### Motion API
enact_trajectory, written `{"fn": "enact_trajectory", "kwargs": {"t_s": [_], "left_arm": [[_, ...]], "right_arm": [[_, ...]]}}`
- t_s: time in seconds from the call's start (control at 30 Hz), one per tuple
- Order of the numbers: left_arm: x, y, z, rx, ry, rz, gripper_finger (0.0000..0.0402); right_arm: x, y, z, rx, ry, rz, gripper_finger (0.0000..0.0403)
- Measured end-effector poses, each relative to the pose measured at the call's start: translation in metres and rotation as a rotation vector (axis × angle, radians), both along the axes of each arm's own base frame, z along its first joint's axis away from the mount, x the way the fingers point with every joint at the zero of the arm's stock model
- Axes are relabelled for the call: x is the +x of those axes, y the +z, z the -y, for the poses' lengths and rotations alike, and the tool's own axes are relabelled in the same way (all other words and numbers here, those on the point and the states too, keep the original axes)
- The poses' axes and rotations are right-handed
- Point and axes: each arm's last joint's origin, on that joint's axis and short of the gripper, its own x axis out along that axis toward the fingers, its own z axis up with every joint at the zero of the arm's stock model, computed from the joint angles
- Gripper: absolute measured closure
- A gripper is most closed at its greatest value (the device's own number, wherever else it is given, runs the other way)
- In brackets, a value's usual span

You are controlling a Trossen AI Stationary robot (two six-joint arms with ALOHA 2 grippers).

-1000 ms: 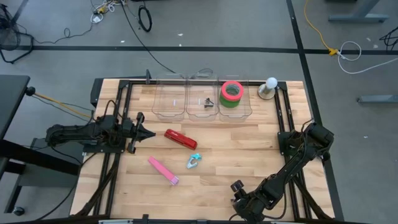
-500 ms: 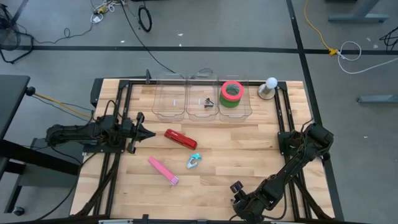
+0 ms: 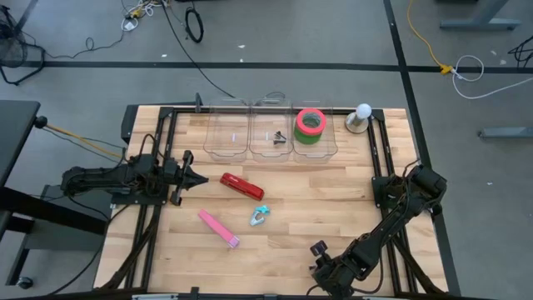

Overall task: Pick and place Stapler, Stapler remover, tape
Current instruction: Put the purple staple remover into the middle transparent bin

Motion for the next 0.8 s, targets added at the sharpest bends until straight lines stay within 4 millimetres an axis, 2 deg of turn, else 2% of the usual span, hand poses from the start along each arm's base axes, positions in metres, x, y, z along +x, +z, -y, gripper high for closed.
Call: {"fn": "enact_trajectory", "kwargs": {"t_s": [0.8], "left_arm": [[0.0000,-0.0001,0.0000,0.000,-0.001,-0.001,0.0399]], "right_arm": [[0.0008,0.0007,-0.0014,0.004,0.021,0.019,0.0330]]}}
